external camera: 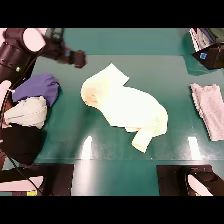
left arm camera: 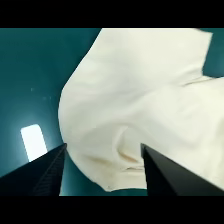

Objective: Fold the shirts.

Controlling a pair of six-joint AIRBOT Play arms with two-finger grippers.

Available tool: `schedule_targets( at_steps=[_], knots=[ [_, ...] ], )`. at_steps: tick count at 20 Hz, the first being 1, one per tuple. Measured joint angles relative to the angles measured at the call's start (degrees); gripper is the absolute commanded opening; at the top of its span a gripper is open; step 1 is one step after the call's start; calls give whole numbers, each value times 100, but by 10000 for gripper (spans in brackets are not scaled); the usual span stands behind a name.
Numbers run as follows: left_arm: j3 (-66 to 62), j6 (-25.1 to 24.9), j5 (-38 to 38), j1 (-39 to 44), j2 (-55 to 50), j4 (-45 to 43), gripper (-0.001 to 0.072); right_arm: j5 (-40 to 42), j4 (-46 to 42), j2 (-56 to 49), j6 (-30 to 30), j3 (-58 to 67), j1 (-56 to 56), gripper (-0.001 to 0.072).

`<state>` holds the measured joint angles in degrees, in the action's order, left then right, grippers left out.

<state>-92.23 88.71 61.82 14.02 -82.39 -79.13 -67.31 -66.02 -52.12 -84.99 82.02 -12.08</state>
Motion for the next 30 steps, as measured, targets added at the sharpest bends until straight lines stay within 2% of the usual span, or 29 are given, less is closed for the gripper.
schedule_targets(
  at_steps=[3,6,14,15,16,17,21,25,26,27,28,30],
  knots=[
    [761,-205,-160,-765,-302,785,544,-4,0,0,0,0,-2,16],
    [1132,-433,-317,-1185,-756,1408,545,-13,0,0,0,0,0,16],
    [1342,-901,-841,-1069,-1617,2435,543,-20,2,-4,-2,0,0,16],
    [1342,-916,-916,-1008,-1659,2483,457,-22,2,-4,-2,0,0,16],
    [1351,-927,-988,-949,-1705,2514,197,-22,2,-4,-2,0,0,16],
    [1349,-935,-1021,-905,-1735,2500,30,-33,2,-4,-2,0,0,16],
    [1038,-955,-767,-1060,-1716,2514,23,-291,-15,-2,-92,-98,7,16],
    [612,-1023,-446,-1423,-1331,2385,25,-767,-114,-4,-501,-977,238,25],
    [544,-1054,-409,-1495,-1189,2317,25,-815,-116,-2,-599,-1322,330,218],
    [501,-1069,-367,-1547,-1075,2225,24,-831,-131,-4,-647,-1700,424,458],
    [472,-1086,-315,-1587,-973,2111,24,-796,-122,-9,-704,-2135,529,485],
    [426,-1108,-273,-1641,-833,1978,24,-564,42,-107,-754,-2966,721,479]
  ],
)
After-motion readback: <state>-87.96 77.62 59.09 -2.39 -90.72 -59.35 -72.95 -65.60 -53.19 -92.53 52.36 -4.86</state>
